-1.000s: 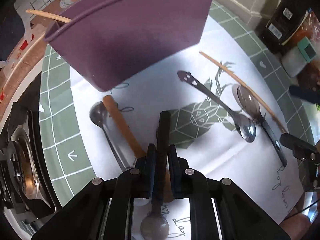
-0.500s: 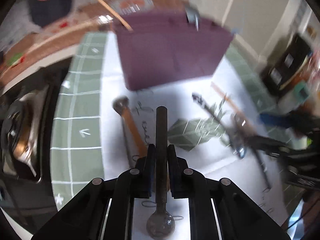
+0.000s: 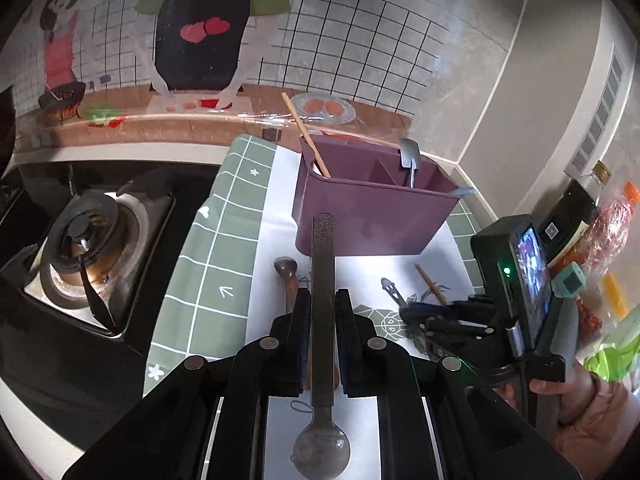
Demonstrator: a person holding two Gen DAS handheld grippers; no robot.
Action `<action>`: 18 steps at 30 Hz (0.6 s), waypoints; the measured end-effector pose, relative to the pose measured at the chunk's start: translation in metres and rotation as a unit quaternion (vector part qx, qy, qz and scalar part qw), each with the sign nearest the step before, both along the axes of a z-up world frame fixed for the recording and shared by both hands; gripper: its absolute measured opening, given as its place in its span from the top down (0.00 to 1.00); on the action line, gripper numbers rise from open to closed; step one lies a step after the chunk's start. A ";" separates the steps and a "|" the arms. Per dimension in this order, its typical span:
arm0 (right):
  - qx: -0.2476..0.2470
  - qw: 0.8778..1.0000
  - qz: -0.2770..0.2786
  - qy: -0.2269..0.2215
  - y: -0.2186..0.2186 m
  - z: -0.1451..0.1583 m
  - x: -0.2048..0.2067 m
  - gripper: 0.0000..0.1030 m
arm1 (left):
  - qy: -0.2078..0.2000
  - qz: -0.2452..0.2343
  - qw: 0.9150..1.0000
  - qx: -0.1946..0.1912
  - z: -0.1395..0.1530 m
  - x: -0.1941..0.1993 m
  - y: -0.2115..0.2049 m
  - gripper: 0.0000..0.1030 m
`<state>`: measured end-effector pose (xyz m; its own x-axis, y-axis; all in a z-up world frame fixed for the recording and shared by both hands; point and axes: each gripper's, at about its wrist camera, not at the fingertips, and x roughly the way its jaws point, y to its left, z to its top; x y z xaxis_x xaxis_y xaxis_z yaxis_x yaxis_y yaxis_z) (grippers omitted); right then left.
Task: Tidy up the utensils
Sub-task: 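Lift both spoons over the purple holder and drop them in with both grippers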
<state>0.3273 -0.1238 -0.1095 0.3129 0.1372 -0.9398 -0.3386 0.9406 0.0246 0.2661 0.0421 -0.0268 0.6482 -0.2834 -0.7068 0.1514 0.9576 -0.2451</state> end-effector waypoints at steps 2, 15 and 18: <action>0.007 1.000 -0.002 -0.011 -0.002 0.007 -0.008 0.94 | -0.001 0.000 1.000 -0.002 0.001 -0.005 -0.002 0.88; 0.124 0.985 -0.042 -0.116 -0.056 0.112 -0.053 0.96 | -0.055 -0.011 0.997 -0.049 0.044 -0.021 -0.010 0.88; 0.143 0.975 -0.047 -0.163 -0.062 0.155 -0.054 0.99 | -0.107 -0.017 0.992 -0.060 0.082 -0.026 -0.010 0.88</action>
<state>0.2736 -0.1857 0.0451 0.6126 0.3350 -0.7159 -0.2850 0.9384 0.1952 0.2402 0.0319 0.0551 0.7683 -0.3814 -0.5141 0.2432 0.9168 -0.3167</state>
